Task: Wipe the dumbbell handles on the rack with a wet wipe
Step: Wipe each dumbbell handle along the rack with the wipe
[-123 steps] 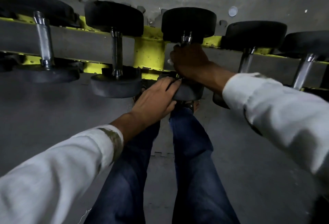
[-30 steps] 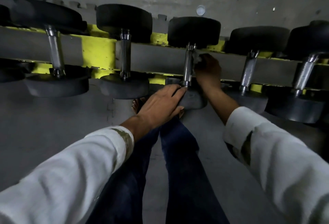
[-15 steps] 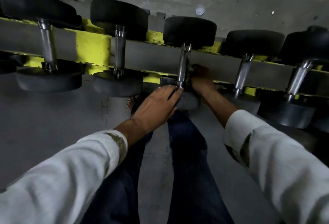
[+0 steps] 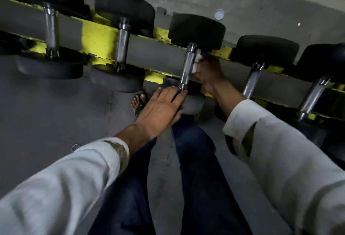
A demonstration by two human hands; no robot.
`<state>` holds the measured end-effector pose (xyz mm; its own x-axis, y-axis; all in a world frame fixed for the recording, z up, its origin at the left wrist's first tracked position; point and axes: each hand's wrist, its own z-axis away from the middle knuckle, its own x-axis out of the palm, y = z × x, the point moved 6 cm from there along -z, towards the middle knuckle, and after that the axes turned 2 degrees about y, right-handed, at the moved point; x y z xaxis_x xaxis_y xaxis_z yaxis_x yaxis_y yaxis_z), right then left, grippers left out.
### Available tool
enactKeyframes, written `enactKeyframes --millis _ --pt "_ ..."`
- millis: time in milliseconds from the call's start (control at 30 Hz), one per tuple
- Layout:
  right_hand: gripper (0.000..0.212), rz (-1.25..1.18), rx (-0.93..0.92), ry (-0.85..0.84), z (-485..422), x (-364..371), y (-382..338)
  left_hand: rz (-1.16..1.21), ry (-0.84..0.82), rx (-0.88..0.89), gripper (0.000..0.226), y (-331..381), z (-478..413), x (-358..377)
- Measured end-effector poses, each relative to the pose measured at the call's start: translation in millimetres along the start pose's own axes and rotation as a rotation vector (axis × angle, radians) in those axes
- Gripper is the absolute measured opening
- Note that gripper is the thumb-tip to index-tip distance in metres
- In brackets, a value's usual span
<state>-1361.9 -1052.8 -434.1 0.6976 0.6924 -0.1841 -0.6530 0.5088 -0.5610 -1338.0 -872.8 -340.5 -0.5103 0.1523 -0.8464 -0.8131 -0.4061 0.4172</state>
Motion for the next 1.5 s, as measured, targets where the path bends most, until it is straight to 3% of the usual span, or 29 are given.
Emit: enactKeyframes --millis 167,333,500,567,667,767,933,1000,1067,1200,1367,1433,1500 --pt "0.03 0.031 0.01 -0.098 25 1 31 0.007 -0.001 -0.036 0.062 4 1 1" --pt "0.04 -0.109 -0.082 0.069 1 -2 -9 0.012 0.007 -0.048 0.06 4 0 3" --pt "0.032 0.123 -0.028 -0.042 23 0 34 0.028 0.005 -0.035 0.059 5 2 2" --pt "0.031 0.115 -0.078 0.027 14 -4 22 0.024 0.014 -0.028 0.059 4 1 2" --pt "0.012 0.144 -0.168 0.223 8 -10 -1 0.026 0.021 -0.015 0.059 2 1 3" --pt "0.01 0.542 -0.431 0.278 45 -4 -10 0.047 0.01 -0.007 0.061 -2 2 5" --pt "0.038 1.083 -0.891 0.245 62 11 -38 0.055 -0.028 0.03 0.065 -8 2 10" --pt "0.035 1.314 -1.028 0.244 54 19 -43 0.049 -0.038 0.048 0.069 -10 4 10" --pt "0.024 1.528 -1.068 0.153 56 27 -42 0.044 -0.038 0.058 0.071 -12 5 9" --pt "0.018 1.866 -0.896 -0.37 68 62 -35 0.048 -0.048 0.082 0.07 -12 8 7" --pt "0.024 1.949 -0.517 -0.597 53 93 -46 0.059 -0.029 0.101 0.073 -11 10 2" --pt "0.023 1.937 -0.549 -0.617 52 96 -44 0.061 -0.028 0.104 0.074 -12 11 2" --pt "0.018 1.855 -0.72 -0.621 62 90 -42 0.072 -0.04 0.096 0.074 -13 11 3"
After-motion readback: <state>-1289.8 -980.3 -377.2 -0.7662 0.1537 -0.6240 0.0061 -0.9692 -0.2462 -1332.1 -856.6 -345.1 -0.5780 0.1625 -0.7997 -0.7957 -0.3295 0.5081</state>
